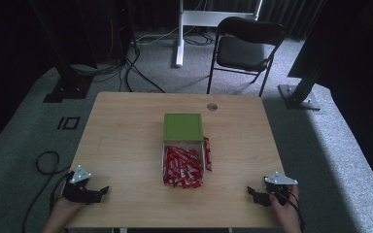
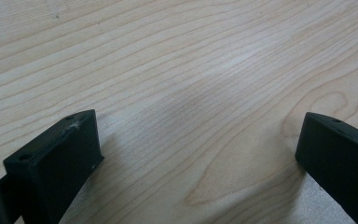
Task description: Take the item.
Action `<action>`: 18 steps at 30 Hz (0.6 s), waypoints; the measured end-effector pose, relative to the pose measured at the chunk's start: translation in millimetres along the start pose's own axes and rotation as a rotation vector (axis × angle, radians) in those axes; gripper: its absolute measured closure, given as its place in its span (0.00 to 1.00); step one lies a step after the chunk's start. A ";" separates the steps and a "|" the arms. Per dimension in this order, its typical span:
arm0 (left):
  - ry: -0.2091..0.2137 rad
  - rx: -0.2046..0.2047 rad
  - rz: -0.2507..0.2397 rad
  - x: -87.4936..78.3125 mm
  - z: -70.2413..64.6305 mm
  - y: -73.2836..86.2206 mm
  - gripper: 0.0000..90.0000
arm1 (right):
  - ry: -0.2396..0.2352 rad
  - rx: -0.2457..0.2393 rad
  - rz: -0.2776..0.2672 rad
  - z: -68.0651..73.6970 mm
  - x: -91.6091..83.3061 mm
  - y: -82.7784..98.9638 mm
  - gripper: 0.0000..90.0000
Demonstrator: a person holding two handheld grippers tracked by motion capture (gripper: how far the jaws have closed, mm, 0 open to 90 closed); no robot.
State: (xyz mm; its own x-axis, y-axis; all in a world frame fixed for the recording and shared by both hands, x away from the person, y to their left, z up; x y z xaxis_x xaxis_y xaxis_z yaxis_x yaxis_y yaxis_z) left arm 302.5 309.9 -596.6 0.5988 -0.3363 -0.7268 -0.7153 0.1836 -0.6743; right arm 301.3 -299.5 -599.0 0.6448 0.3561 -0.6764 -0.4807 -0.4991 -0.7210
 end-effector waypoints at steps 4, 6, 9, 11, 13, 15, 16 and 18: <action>0.000 0.000 0.000 0.0 0.0 0.0 0.01 | -0.064 -0.051 0.001 5.9 -1.9 2.2 0.12; 0.000 0.000 0.000 0.0 0.0 0.0 0.01 | -0.066 -0.056 0.001 6.6 -2.7 2.9 0.12; 0.000 0.000 0.000 0.0 0.0 0.0 0.01 | -0.071 -0.058 0.000 6.9 -3.3 3.4 0.12; 0.000 0.000 0.000 0.0 0.0 0.0 0.01 | -0.071 -0.059 -0.001 7.0 -3.3 3.4 0.12; 0.000 0.000 0.000 0.0 0.0 0.0 0.01 | -0.071 -0.058 -0.001 7.0 -3.2 3.4 0.12; 0.000 0.000 0.000 0.0 0.0 0.0 0.01 | -0.069 -0.056 -0.002 7.1 -3.5 3.7 0.12; 0.000 0.000 0.000 0.0 0.0 0.0 0.01 | -0.068 -0.056 -0.002 7.1 -3.5 3.7 0.12; 0.000 0.000 0.000 0.0 0.0 0.0 0.01 | -0.068 -0.056 -0.001 7.1 -3.6 3.8 0.12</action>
State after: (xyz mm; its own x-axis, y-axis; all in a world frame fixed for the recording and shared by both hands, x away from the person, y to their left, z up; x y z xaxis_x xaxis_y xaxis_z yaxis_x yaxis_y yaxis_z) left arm 302.5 310.0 -596.6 0.5987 -0.3362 -0.7270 -0.7153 0.1840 -0.6742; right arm 293.0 -297.0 -600.3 0.6027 0.4085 -0.6855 -0.4446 -0.5415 -0.7135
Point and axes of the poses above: each handheld gripper's, and its own axes: x roughly forward along the jaws, y roughly out of its underside, z roughly to its left, the point moved 6 cm from there along x, roughly forward along the jaws, and after that the axes turned 12 degrees about -x, right-handed, at the moved point
